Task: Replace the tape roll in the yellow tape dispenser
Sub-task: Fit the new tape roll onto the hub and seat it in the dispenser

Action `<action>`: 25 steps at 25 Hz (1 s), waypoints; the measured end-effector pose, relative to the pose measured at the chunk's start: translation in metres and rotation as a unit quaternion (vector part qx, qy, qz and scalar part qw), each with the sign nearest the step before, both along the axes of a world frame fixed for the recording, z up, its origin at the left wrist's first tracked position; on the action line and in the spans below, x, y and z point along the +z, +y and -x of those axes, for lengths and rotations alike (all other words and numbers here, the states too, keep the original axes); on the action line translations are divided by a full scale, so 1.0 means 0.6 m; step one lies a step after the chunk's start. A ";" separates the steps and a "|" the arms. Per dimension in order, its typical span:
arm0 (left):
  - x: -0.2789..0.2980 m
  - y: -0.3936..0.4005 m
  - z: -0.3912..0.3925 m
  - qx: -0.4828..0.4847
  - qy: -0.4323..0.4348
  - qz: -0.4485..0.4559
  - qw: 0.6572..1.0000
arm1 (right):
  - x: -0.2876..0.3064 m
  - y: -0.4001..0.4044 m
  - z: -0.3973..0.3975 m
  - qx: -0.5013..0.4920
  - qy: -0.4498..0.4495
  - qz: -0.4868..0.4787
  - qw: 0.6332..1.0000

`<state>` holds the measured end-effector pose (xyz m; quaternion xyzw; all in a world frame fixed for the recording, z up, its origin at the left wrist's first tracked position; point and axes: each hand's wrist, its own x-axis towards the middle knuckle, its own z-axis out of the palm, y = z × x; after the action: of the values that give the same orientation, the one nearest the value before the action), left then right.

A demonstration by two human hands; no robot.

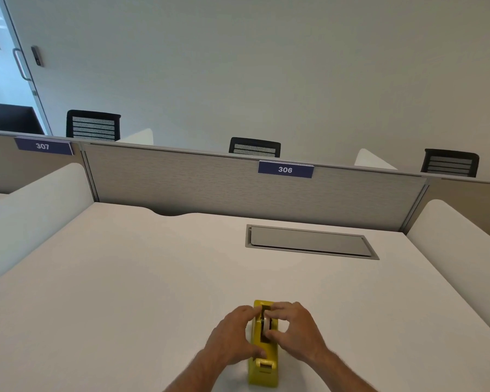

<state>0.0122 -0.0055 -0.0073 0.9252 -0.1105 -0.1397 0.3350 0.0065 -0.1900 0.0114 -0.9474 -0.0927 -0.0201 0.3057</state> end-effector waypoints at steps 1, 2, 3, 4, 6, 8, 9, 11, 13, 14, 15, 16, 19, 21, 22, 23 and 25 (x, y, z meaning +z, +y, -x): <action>0.002 -0.002 0.000 0.003 -0.001 0.020 1.000 | 0.000 0.001 0.000 -0.001 0.000 -0.007 1.000; 0.005 -0.004 0.000 0.006 -0.004 0.035 0.999 | 0.000 0.001 0.000 -0.002 0.002 -0.017 1.000; 0.007 -0.007 0.000 0.009 -0.008 0.044 0.999 | 0.000 0.001 0.000 -0.001 0.003 -0.024 1.000; 0.009 -0.009 -0.001 0.011 -0.010 0.047 0.999 | -0.001 0.000 0.000 0.004 -0.001 -0.023 1.000; 0.010 -0.013 -0.002 0.018 -0.011 0.055 0.998 | 0.000 -0.002 0.000 0.016 -0.015 -0.012 1.000; 0.013 -0.016 -0.002 0.028 -0.015 0.057 0.998 | 0.000 -0.005 0.000 0.028 -0.025 -0.002 0.999; 0.014 -0.018 -0.002 0.035 -0.016 0.058 0.998 | 0.000 -0.007 -0.001 0.035 -0.029 0.004 0.999; 0.015 -0.019 -0.003 0.042 -0.018 0.064 0.997 | 0.001 -0.009 -0.003 0.045 -0.040 0.015 0.998; 0.017 -0.020 -0.003 0.042 -0.021 0.074 0.996 | 0.002 -0.009 -0.006 0.052 -0.055 0.020 0.997; 0.017 -0.019 -0.003 0.043 -0.022 0.079 0.996 | 0.002 -0.009 -0.008 0.057 -0.063 0.025 0.996; 0.016 -0.019 -0.003 0.045 -0.021 0.084 0.995 | 0.004 -0.009 -0.009 0.062 -0.072 0.037 0.995; 0.016 -0.019 -0.003 0.047 -0.021 0.087 0.995 | 0.006 -0.008 -0.009 0.069 -0.079 0.052 0.993; 0.018 -0.020 -0.003 0.054 -0.017 0.096 0.994 | 0.007 -0.006 -0.011 0.080 -0.093 0.075 0.990; 0.019 -0.020 -0.004 0.056 -0.013 0.100 0.993 | 0.005 -0.008 -0.013 0.080 -0.101 0.068 0.989; 0.019 -0.020 -0.004 0.055 -0.012 0.099 0.993 | 0.004 -0.008 -0.015 0.080 -0.102 0.065 0.989; 0.019 -0.020 -0.005 0.055 -0.012 0.098 0.994 | 0.004 -0.009 -0.016 0.081 -0.101 0.063 0.990; 0.019 -0.020 -0.007 0.054 -0.013 0.095 0.994 | 0.007 -0.010 -0.018 0.087 -0.099 0.068 0.989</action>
<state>0.0162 -0.0178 0.0040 0.8954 -0.0778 -0.0978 0.4273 0.0176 -0.1957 0.0154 -0.9477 -0.2055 -0.0811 0.2304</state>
